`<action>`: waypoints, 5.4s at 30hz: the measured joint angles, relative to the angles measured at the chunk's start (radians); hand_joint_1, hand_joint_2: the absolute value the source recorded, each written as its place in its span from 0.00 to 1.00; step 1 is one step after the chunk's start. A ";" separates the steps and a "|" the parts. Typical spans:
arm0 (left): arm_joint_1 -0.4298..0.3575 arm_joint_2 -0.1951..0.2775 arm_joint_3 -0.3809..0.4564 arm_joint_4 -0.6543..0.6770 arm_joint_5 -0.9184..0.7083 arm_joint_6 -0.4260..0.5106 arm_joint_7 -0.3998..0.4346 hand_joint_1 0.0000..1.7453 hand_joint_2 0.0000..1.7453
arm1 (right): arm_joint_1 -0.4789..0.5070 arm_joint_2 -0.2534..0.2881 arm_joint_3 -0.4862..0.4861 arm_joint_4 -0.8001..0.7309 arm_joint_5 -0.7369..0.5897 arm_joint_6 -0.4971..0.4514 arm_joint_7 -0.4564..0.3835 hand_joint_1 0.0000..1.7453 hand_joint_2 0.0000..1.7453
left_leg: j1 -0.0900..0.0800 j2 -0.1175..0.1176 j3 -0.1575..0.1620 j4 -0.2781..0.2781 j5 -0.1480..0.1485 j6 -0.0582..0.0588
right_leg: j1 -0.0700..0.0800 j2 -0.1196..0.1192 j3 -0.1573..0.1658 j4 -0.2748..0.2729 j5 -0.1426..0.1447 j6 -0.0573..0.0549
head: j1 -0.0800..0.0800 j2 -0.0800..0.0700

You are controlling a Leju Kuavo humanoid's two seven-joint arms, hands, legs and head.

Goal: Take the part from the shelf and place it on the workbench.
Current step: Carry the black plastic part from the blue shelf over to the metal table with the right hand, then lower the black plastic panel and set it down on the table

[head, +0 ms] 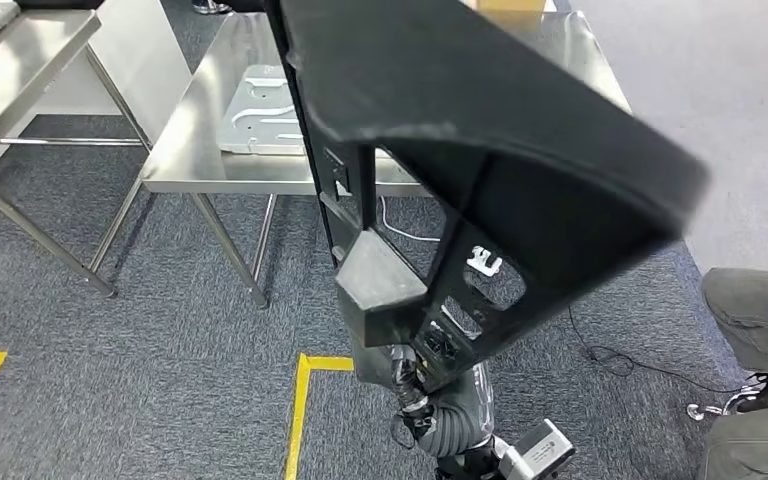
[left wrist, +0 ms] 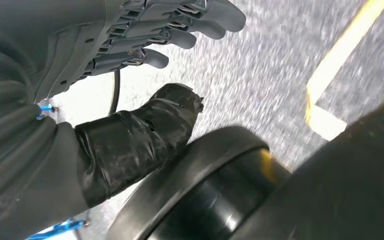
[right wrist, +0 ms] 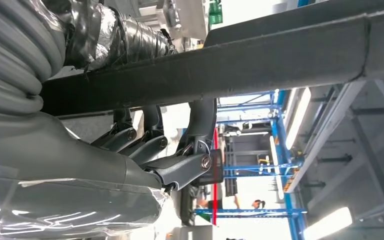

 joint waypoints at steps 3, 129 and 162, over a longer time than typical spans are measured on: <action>0.001 0.003 0.001 0.000 -0.009 -0.002 -0.006 0.00 1.00 | 0.002 0.000 0.000 0.004 0.001 -0.009 0.003 1.00 1.00 | -0.002 0.001 -0.064 0.003 0.010 0.007 | 0.005 0.003 0.021 0.000 -0.019 -0.002 | 0.000 0.000; 0.001 0.021 0.009 0.003 -0.082 -0.030 -0.042 0.00 1.00 | 0.037 0.019 -0.059 0.093 -0.082 -0.132 -0.088 1.00 1.00 | -0.015 0.010 -0.064 -0.203 0.224 0.012 | 0.005 0.004 0.046 -0.015 -0.033 -0.002 | -0.013 0.001; -0.002 0.013 0.009 0.004 -0.107 -0.027 -0.156 0.00 1.00 | -0.409 -0.462 -0.114 0.181 1.399 0.369 0.883 0.75 0.75 | -0.024 0.007 -0.080 -0.216 0.230 0.037 | -0.003 0.000 0.019 -0.007 -0.024 0.027 | -0.019 0.001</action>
